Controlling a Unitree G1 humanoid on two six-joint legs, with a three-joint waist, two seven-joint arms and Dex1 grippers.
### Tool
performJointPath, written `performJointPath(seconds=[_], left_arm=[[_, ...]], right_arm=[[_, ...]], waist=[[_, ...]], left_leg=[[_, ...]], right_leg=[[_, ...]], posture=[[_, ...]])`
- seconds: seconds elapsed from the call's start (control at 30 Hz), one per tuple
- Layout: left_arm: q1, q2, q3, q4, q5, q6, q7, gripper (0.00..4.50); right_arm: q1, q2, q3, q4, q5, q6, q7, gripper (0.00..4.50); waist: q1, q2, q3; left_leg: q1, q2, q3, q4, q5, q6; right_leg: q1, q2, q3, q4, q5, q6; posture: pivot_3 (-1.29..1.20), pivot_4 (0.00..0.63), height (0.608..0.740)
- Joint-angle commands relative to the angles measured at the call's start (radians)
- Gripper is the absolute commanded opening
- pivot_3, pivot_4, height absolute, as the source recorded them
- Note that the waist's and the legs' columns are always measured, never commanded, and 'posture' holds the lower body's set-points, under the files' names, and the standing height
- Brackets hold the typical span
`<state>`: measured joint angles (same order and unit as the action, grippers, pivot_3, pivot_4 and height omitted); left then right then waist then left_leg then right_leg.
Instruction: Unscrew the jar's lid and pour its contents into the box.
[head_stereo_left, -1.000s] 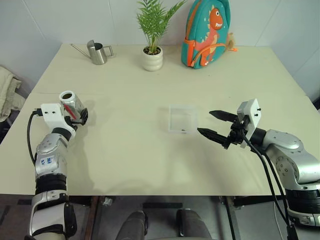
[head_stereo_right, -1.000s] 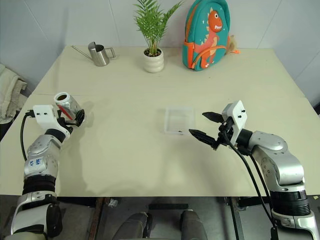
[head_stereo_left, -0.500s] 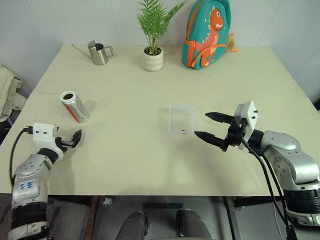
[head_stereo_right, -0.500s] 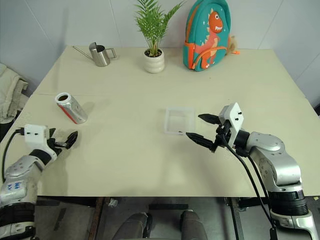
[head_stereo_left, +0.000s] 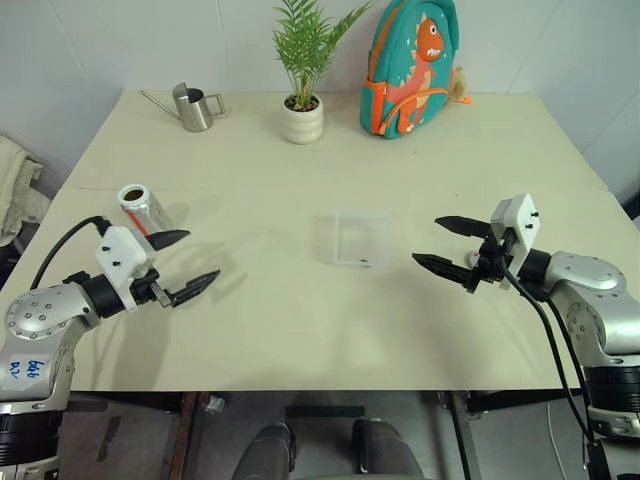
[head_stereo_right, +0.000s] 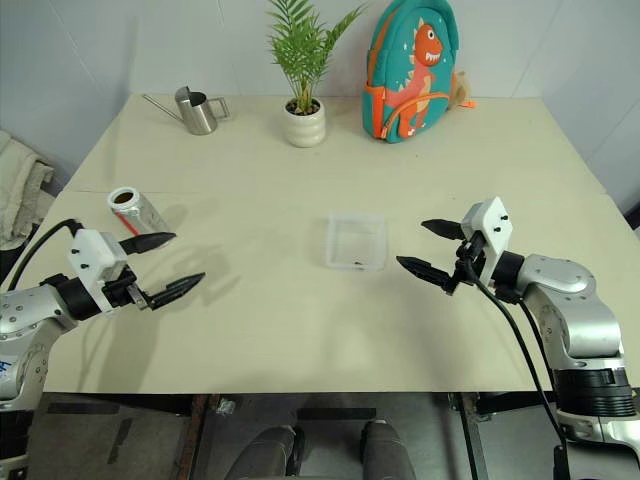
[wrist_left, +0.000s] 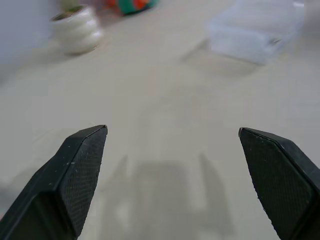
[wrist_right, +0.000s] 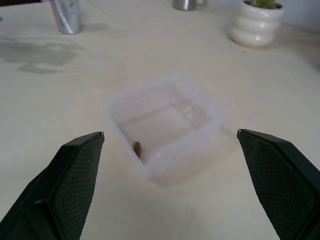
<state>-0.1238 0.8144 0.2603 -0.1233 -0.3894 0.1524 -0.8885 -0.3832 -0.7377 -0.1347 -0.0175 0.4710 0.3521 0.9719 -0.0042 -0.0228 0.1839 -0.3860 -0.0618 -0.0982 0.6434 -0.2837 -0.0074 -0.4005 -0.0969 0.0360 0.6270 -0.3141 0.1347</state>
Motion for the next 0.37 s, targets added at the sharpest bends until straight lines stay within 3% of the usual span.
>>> performJointPath(seconds=[0.03, 0.37], left_arm=[[-0.035, 0.014, -0.024, -0.061, -0.016, 0.017, -0.033, 4.47], [-0.116, 0.007, 0.014, 0.014, -0.023, 0.071, 0.002, 4.47]], right_arm=[[-0.017, -0.048, -0.043, 0.038, -0.025, -0.057, 0.032, 4.50], [0.023, -0.063, -0.062, -0.035, -0.025, -0.053, 0.018, 4.50]], waist=[[-0.001, 0.000, 0.000], [0.002, 0.001, 0.000]], left_leg=[[0.000, 0.001, 0.001, 0.000, 0.000, 0.000], [-0.001, 0.002, 0.002, -0.001, 0.000, -0.001]], right_leg=[[-0.001, 0.000, 0.000, 0.000, 0.000, 0.000], [-0.003, 0.002, 0.001, 0.000, 0.000, -0.001]], posture=[[0.00, 0.150, 0.740], [0.00, 0.150, 0.740]])
